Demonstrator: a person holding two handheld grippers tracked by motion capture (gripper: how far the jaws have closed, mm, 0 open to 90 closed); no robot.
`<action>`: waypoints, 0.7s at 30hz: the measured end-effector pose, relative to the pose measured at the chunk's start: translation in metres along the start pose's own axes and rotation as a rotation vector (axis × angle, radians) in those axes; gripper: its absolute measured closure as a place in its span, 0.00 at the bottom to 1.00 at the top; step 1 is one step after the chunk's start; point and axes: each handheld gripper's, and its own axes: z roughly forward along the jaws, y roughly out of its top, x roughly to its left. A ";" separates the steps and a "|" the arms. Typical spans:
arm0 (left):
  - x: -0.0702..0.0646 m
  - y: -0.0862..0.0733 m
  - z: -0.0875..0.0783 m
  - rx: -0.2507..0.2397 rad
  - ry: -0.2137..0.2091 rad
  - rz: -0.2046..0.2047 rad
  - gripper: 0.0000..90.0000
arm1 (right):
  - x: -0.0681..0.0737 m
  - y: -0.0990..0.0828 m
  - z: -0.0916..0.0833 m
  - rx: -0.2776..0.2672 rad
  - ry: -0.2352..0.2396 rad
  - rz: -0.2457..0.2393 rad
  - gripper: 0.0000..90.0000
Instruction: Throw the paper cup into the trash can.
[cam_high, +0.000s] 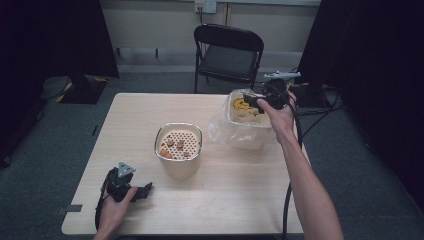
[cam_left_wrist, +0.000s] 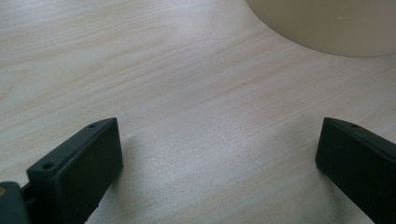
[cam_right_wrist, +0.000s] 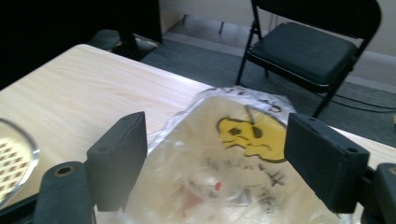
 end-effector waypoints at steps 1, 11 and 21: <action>0.000 0.000 0.000 -0.001 -0.001 -0.002 0.00 | 0.002 -0.002 -0.003 -0.004 0.011 -0.003 0.23; 0.000 0.000 0.000 0.000 0.000 0.000 0.00 | 0.021 -0.024 -0.036 -0.055 0.069 -0.019 0.17; 0.000 0.000 0.000 0.000 0.000 0.001 0.00 | 0.028 -0.071 -0.062 -0.020 0.070 -0.042 0.16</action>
